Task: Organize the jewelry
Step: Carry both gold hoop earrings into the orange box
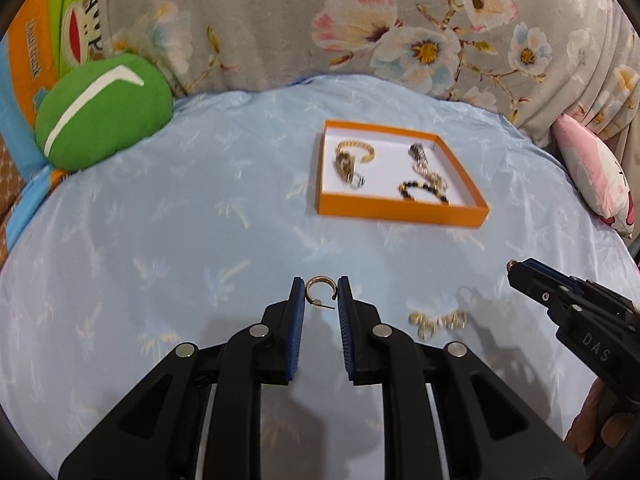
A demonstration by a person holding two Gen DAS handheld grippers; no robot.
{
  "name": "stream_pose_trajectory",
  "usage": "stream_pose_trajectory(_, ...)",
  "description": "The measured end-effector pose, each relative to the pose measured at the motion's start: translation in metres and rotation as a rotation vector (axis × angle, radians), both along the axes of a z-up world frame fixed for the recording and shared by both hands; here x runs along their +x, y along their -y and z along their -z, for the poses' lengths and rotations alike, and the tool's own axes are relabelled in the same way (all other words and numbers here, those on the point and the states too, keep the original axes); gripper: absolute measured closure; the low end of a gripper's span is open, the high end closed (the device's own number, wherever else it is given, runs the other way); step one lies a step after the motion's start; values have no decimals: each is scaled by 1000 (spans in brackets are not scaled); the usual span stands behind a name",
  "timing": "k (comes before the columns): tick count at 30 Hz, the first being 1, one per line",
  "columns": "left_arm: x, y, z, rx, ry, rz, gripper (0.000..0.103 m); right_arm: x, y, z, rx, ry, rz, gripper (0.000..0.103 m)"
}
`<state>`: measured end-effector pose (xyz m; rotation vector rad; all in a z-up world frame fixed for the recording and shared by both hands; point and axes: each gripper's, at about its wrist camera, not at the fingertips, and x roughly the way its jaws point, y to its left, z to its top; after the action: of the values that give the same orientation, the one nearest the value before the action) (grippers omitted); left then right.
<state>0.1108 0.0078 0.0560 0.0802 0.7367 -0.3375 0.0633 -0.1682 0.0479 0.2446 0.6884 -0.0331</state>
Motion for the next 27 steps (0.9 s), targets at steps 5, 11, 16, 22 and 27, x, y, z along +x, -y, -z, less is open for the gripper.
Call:
stream_pose_trajectory(5, 27, 21, -23, 37, 69, 3, 87, 25, 16, -19, -19, 39, 7, 87)
stream_pose_trajectory(11, 63, 49, -30, 63, 91, 7, 87, 57, 33, -32, -37, 68, 23, 87)
stream_pose_trajectory(16, 89, 69, -24, 74, 82, 9, 87, 82, 46, -35, -23, 76, 20, 87)
stream_pose_trajectory(22, 120, 95, -11, 87, 56, 17, 87, 116, 56, -31, -19, 69, 17, 87)
stream_pose_trajectory(27, 144, 110, -2, 94, 43, 12, 87, 143, 66, -21, 11, 54, 16, 87)
